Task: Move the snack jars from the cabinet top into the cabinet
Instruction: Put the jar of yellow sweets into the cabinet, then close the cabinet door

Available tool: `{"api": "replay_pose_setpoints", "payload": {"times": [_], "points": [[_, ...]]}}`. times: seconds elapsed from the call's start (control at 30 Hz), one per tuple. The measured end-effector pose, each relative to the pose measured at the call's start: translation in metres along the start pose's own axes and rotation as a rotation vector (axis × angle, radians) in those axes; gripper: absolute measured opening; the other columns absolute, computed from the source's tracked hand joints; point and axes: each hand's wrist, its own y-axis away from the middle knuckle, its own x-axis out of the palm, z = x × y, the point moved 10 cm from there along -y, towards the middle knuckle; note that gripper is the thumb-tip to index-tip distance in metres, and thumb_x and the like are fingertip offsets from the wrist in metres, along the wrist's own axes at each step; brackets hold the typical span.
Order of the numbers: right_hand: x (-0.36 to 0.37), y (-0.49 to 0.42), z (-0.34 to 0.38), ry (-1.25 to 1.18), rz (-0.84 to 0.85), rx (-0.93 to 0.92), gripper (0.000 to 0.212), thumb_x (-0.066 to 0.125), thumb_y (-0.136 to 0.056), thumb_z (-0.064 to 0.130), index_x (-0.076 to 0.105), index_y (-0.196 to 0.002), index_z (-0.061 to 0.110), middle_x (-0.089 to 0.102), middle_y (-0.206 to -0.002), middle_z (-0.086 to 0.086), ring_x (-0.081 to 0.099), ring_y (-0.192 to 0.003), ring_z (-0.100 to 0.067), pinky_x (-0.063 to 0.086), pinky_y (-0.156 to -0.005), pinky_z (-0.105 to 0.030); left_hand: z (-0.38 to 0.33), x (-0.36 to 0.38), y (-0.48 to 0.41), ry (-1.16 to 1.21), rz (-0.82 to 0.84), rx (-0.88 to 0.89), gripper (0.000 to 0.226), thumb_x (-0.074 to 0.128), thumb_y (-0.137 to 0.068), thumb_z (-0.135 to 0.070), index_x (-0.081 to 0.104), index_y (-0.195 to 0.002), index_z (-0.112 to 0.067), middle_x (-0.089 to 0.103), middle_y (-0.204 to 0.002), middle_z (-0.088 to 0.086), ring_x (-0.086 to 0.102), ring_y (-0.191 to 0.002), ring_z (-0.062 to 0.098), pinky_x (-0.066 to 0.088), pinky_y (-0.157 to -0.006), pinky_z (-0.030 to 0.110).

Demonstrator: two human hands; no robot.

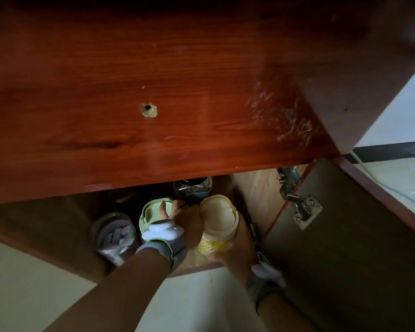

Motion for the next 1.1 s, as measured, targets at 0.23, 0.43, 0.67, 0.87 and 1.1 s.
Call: {"api": "replay_pose_setpoints", "payload": {"times": [0.23,0.43,0.67,0.87,1.1], "points": [[-0.018,0.014,0.005,0.002,-0.007,0.078,0.105,0.092,-0.031,0.049,0.061,-0.119,0.002,0.073,-0.102,-0.014,0.074,-0.084,-0.027,0.059,-0.071,-0.031,-0.001,-0.009,0.02,-0.011,0.03,0.051,0.04,0.033,-0.098,-0.037,0.042,-0.135,-0.024,0.036,-0.15,0.0,0.022,-0.143,0.023,0.014,-0.118,0.045],[-0.092,0.041,0.037,-0.035,-0.013,0.054,0.072,0.076,-0.073,0.031,0.04,-0.134,0.018,0.051,-0.134,-0.006,0.056,-0.117,-0.029,0.043,-0.096,-0.035,-0.013,-0.066,0.064,0.032,0.009,0.131,0.041,0.04,-0.098,-0.028,0.043,-0.138,-0.016,0.046,-0.144,0.009,0.035,-0.136,0.027,0.023,-0.106,0.028],[-0.185,0.095,0.079,-0.066,-0.058,-0.063,0.049,0.07,-0.075,0.017,0.05,-0.119,0.012,0.049,-0.124,-0.012,0.053,-0.114,-0.036,0.043,-0.086,-0.037,-0.024,-0.157,0.163,0.009,-0.211,0.174,0.044,0.042,-0.093,-0.026,0.039,-0.136,-0.019,0.06,-0.12,0.011,0.046,-0.123,0.029,0.047,-0.081,0.04],[-0.256,0.141,0.114,0.052,-0.1,-0.163,0.057,0.071,-0.079,0.029,0.046,-0.127,0.013,0.046,-0.13,-0.009,0.048,-0.119,-0.032,0.044,-0.09,-0.037,-0.027,-0.242,0.247,0.059,-0.462,0.227,0.042,0.045,-0.09,-0.021,0.045,-0.132,-0.02,0.053,-0.127,0.005,0.044,-0.121,0.027,0.048,-0.086,0.041],[-0.326,0.182,0.125,0.55,-0.167,-0.135,0.051,0.064,-0.079,0.026,0.045,-0.125,0.016,0.039,-0.132,-0.008,0.034,-0.125,-0.032,0.032,-0.099,-0.048,-0.002,-0.337,0.306,0.02,-0.885,0.269,0.071,0.051,-0.078,-0.006,0.03,-0.145,-0.017,0.027,-0.148,0.018,0.03,-0.132,0.039,0.038,-0.098,0.048]]}}
